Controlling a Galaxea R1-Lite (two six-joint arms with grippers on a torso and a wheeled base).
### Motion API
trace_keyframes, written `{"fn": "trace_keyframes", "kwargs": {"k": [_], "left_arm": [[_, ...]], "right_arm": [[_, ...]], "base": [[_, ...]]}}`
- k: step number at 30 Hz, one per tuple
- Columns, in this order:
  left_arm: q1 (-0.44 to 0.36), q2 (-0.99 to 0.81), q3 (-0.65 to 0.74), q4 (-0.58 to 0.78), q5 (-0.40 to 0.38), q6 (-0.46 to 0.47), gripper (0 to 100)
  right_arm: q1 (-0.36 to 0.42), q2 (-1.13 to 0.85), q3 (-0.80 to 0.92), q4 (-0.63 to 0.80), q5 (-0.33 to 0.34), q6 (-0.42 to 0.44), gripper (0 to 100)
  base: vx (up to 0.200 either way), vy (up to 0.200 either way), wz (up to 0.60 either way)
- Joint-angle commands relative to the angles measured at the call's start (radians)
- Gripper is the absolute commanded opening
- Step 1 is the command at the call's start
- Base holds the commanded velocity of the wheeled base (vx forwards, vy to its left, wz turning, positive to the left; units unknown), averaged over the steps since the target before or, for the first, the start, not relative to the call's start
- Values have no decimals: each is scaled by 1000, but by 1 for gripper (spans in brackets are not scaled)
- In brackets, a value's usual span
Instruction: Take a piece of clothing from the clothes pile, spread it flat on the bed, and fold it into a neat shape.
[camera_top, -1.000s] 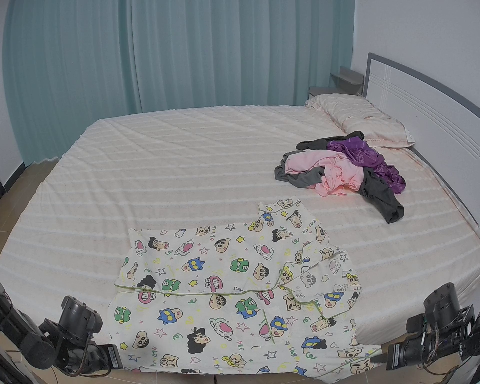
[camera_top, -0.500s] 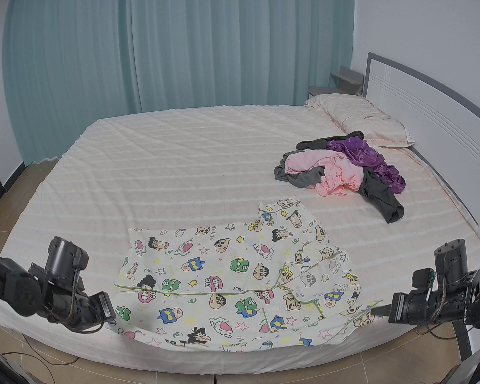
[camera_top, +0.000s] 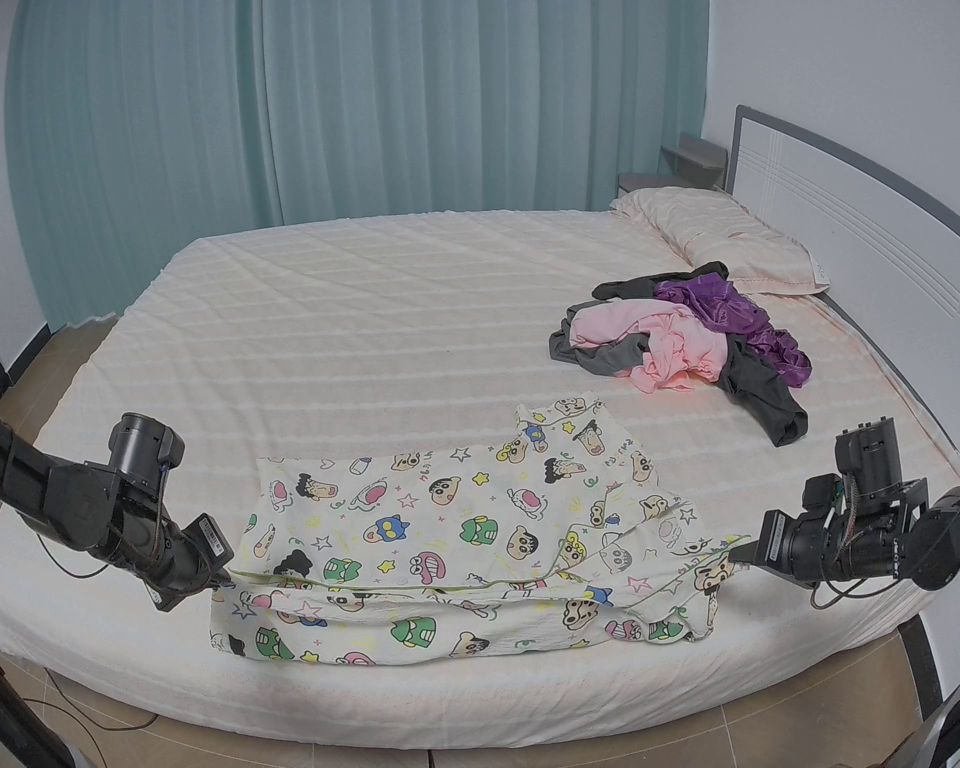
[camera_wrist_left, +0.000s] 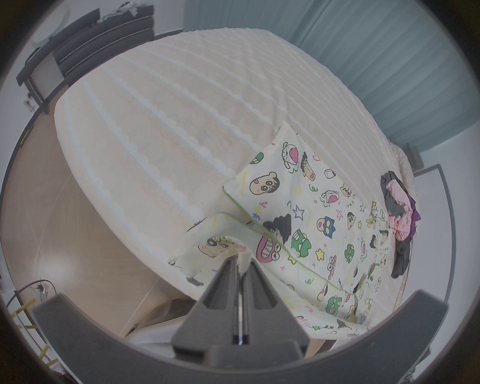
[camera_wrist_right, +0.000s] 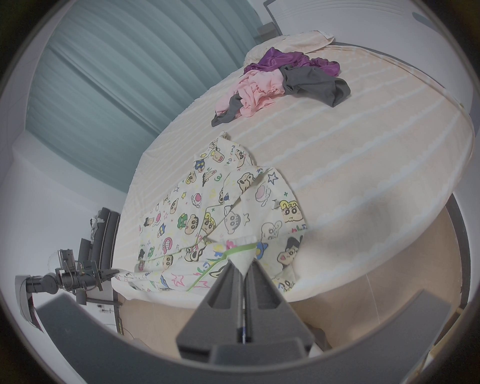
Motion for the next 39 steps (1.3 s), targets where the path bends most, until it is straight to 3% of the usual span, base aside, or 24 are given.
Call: {"fn": "trace_keyframes", "kwargs": {"k": [1,9,12,17,26,27,35,38,39], "left_arm": [[6,134,-83,3,-8,-31,0],[12,245,-189,35,-11,-101,0],[15,277,-218,33,-18,-127,0],[17,297,-236,35,-34,-129,0],[17,311,-268,26,-53,-161,0],[17,312,-270,26,-53,-161,100],[78,301,-278,26,-53,-164,100],[113,280,-273,26,-74,-164,100],[145,242,-265,32,-119,-164,100]], "right_arm": [[-8,119,-84,-1,0,35,0],[-10,235,-193,-17,-6,97,0],[-14,303,-214,-89,-11,130,0],[-23,360,-222,-176,-11,153,0],[-26,410,-251,-196,-4,189,0],[-26,410,-254,-196,-3,198,100],[-39,354,-234,-193,-11,245,100],[-42,304,-228,-190,-11,314,100],[-37,271,-226,-184,-15,379,100]], "base": [[0,0,0],[0,0,0],[0,0,0],[0,0,0],[0,0,0],[0,0,0],[0,0,0],[0,0,0],[0,0,0]]}}
